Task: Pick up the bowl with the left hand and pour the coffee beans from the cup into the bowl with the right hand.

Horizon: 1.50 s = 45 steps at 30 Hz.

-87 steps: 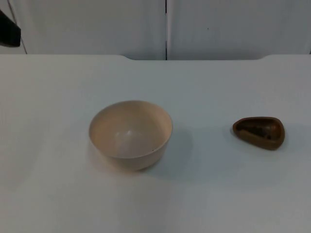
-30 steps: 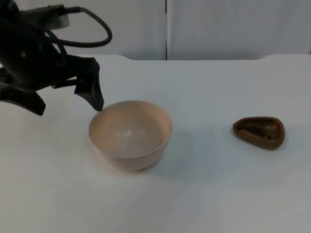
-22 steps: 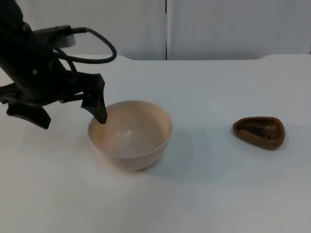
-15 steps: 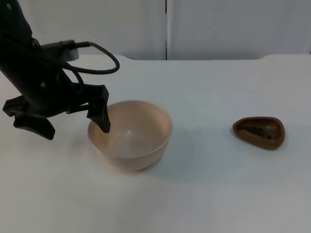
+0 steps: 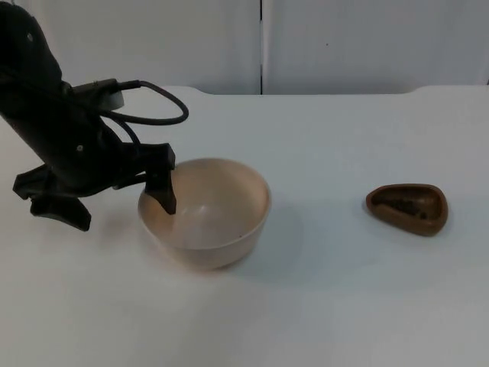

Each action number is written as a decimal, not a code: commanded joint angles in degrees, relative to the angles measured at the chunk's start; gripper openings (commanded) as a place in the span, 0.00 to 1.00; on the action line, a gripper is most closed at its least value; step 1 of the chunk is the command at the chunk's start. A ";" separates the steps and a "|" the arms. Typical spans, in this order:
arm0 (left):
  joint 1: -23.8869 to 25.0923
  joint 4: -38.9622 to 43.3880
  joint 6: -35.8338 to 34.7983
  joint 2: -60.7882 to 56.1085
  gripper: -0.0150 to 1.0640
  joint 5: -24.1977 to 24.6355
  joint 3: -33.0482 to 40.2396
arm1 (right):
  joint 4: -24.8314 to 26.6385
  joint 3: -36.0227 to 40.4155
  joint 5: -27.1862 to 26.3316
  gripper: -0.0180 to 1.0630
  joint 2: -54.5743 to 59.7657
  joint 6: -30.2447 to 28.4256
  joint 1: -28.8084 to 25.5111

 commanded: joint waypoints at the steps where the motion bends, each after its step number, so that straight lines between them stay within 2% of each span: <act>1: -0.36 -0.54 -0.63 -0.09 0.96 -0.63 -0.30 | -0.04 0.19 -0.30 0.99 -0.18 -0.42 -0.32; 6: -0.36 -0.66 -1.08 -0.09 0.96 -0.74 -0.30 | -0.15 0.19 -0.30 0.99 -0.18 -0.42 -0.32; 9: -0.36 0.56 -1.57 -0.09 0.96 0.76 -1.23 | -0.15 0.19 -0.30 0.99 -0.18 -0.42 -0.32; 13: -0.36 5.29 -5.54 -0.09 0.96 3.10 -3.19 | -0.15 0.19 -0.30 0.99 -0.18 -0.42 -0.32; 22: -0.36 8.56 -8.24 0.65 0.96 3.27 -3.19 | -0.15 0.19 -0.30 0.99 -0.18 -0.42 -0.32; 29: -1.88 9.20 -8.24 0.63 0.89 2.41 -3.19 | -0.15 0.19 -0.30 0.99 -0.18 -0.42 -0.32; 35: -3.12 9.53 -8.71 0.63 0.88 1.44 -3.19 | -0.15 0.19 -0.30 0.99 -0.18 -0.42 -0.32; 38: -3.12 10.24 -9.32 0.63 0.79 1.58 -3.19 | -0.24 0.19 -0.30 0.99 -0.18 -0.56 -0.32; 39: -3.12 10.24 -9.32 0.63 0.79 1.58 -3.19 | -0.24 0.19 -0.30 0.99 -0.18 -0.56 -0.32; 43: -3.12 10.24 -9.91 0.63 0.59 1.12 -3.19 | -0.24 0.19 -0.30 0.99 -0.18 -0.56 -0.32; 44: -3.12 10.24 -9.91 0.63 0.59 1.12 -3.19 | -0.24 0.19 -0.30 0.99 -0.18 -0.56 -0.32; 45: -3.12 10.24 -9.91 0.63 0.54 1.12 -3.19 | -0.24 0.19 -0.30 0.99 -0.18 -0.56 -0.32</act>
